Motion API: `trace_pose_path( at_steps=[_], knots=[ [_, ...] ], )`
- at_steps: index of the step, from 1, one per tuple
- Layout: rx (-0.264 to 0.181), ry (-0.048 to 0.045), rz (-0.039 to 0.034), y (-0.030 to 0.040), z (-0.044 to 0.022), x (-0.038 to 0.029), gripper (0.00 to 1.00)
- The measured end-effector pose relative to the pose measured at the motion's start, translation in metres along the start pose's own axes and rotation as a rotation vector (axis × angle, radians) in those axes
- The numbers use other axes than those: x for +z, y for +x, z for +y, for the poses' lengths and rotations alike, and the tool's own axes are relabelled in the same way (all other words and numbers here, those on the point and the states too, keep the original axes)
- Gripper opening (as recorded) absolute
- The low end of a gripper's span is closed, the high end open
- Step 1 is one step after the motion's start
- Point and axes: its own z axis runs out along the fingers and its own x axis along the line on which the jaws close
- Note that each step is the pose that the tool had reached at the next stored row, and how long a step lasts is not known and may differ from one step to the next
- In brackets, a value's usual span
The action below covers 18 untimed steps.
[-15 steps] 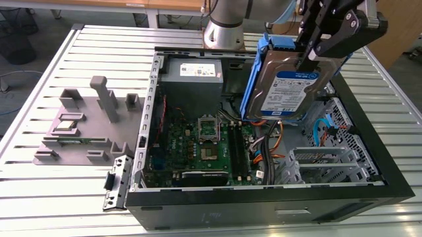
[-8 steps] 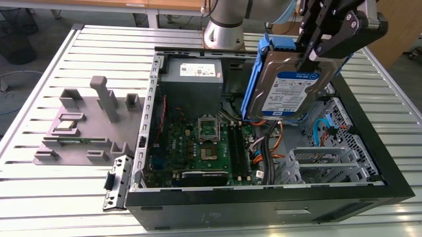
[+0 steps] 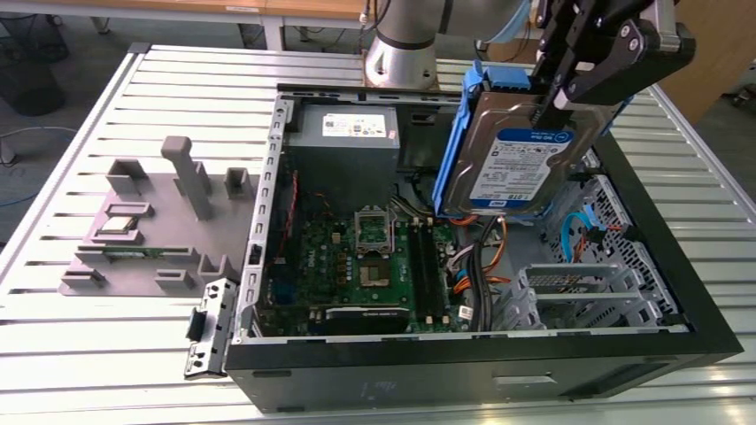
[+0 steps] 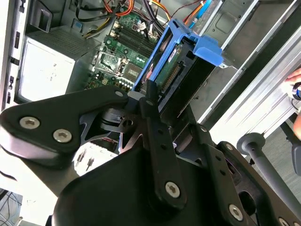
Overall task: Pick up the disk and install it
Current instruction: 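Insert the disk into the insertion slot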
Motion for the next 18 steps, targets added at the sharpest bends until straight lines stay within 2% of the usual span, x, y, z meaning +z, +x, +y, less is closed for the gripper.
trace_pose_path(
  at_steps=[6,18],
  knots=[
    [0.000,0.0000,-0.0001,0.0000,-0.0014,0.0001,0.35],
    [0.000,0.0000,0.0000,-0.0003,-0.0154,-0.0002,0.35]
  ],
)
